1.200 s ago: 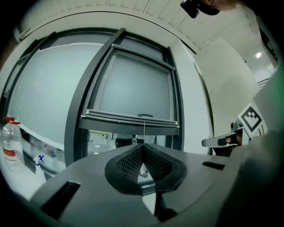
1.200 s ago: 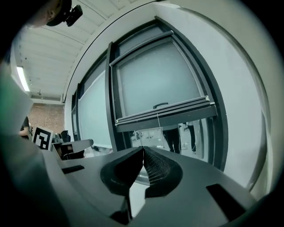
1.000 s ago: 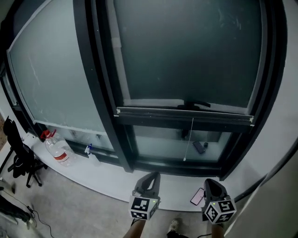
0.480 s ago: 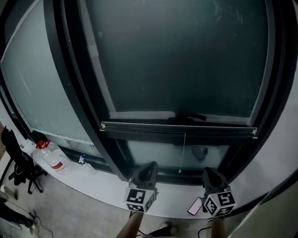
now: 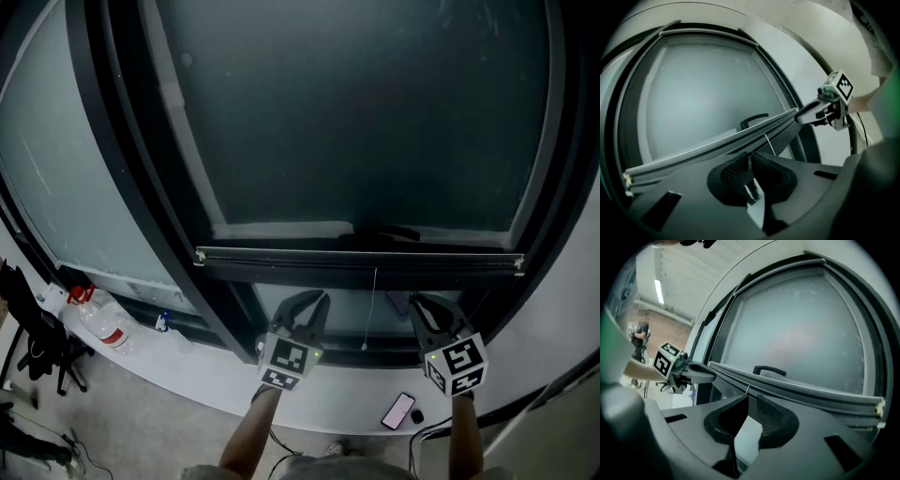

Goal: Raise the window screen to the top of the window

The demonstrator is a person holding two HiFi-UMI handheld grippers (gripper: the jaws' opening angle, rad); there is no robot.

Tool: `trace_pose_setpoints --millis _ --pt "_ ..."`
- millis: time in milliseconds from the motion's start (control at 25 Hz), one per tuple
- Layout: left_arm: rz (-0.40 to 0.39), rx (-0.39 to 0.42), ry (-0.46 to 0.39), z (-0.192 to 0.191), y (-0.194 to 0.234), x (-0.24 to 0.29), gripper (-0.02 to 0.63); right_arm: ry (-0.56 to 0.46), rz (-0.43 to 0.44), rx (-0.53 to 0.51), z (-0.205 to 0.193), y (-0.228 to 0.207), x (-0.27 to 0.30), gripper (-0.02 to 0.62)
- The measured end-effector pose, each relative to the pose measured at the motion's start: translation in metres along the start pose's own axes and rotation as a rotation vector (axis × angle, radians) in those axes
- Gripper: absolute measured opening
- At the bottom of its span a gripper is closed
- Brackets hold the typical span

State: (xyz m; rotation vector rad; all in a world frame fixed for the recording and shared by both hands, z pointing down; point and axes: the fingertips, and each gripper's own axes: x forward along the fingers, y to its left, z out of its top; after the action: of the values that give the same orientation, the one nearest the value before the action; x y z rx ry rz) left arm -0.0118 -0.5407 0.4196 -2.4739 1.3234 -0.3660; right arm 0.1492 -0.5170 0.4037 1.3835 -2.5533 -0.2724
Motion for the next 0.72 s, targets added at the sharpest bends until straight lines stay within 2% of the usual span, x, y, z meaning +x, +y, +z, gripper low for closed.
trace_pose_setpoints --millis 80,200,320,400,520,720 --pt "-0.004 0.099 0.027 0.001 0.007 0.008 0.008 0.040 0.004 -0.098 0.004 -0.004 0.014 0.075" --pt "-0.022 0.324 0.086 0.007 0.017 0.016 0.088 0.143 -0.007 -0.306 0.008 -0.014 0.031 0.075" --pt "-0.054 0.577 0.186 0.008 0.028 0.022 0.094 0.323 0.066 -0.582 0.000 -0.023 0.039 0.075" --pt "-0.080 0.696 0.284 0.001 0.038 0.026 0.092 0.435 0.109 -0.738 -0.008 -0.033 0.040 0.075" --pt "-0.107 0.769 0.364 -0.003 0.050 0.026 0.091 0.514 0.112 -0.857 -0.009 -0.050 0.039 0.075" --pt "-0.176 0.742 0.482 -0.024 0.063 0.022 0.089 0.595 0.140 -0.863 -0.016 -0.061 0.041 0.072"
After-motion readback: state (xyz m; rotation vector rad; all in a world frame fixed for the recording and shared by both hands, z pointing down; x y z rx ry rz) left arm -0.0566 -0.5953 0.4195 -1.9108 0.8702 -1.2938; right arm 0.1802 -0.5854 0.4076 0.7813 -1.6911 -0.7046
